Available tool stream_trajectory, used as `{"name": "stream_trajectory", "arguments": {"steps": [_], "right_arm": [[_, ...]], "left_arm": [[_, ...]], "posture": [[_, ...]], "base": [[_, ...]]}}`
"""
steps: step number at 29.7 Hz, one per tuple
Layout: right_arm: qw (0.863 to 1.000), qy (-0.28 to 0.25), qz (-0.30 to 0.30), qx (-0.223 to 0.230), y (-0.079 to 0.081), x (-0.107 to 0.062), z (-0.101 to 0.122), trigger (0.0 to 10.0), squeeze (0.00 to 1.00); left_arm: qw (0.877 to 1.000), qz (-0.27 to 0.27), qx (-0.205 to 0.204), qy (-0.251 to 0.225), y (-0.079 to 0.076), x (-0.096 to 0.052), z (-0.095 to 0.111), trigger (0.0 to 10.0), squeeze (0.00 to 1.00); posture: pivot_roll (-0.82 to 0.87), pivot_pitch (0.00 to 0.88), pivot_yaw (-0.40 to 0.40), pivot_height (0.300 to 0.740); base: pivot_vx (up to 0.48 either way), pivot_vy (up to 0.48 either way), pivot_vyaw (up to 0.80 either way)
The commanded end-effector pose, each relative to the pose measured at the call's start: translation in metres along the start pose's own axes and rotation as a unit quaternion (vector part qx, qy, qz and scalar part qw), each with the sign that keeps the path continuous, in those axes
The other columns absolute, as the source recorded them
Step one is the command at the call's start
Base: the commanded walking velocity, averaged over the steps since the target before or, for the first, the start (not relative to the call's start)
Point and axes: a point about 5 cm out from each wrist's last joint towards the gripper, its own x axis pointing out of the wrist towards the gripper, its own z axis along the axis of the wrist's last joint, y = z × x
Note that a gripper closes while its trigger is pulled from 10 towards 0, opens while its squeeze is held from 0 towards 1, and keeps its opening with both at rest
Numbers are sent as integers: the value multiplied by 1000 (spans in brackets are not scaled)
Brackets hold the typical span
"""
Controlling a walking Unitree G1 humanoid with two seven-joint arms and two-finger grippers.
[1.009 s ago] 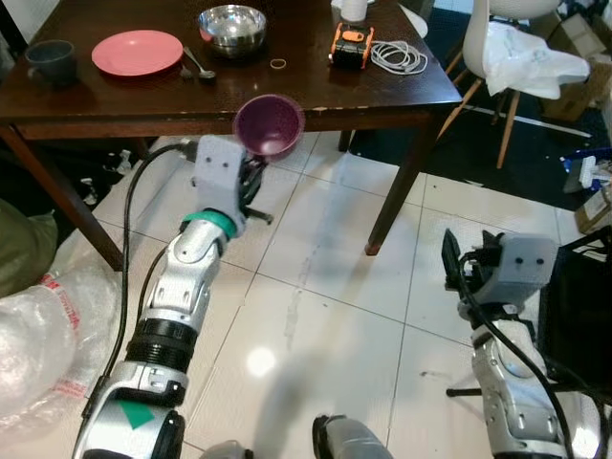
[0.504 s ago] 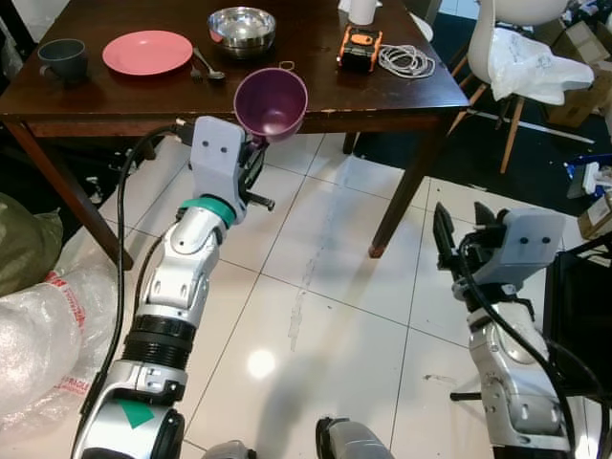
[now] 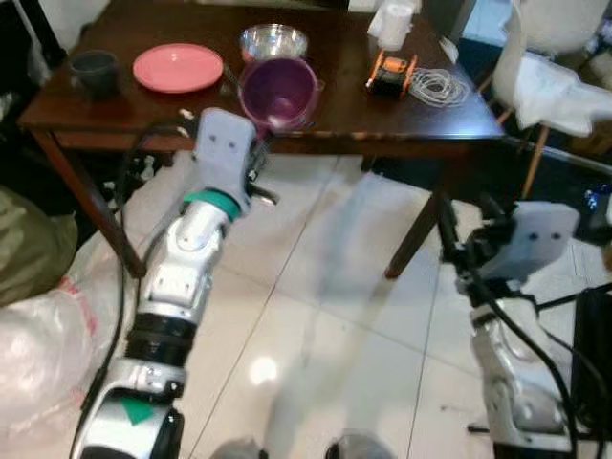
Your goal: Setting the table
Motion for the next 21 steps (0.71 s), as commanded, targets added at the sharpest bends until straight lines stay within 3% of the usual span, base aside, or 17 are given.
{"name": "stream_trajectory", "arguments": {"steps": [1,21], "right_arm": [[1000,6,-8,-3,-4,-2,-1,10000,0],[1000,18,-15,-1,-6,-3,-6,10000,0]], "left_arm": [[1000,-18,9,-2,-9,0,0,10000,0],[998,-67,18,-13,-34,-4,1,10000,0]], "posture": [[-11,0,59,740],[-9,0,64,740]], "base": [[364,0,0],[367,0,0]]}}
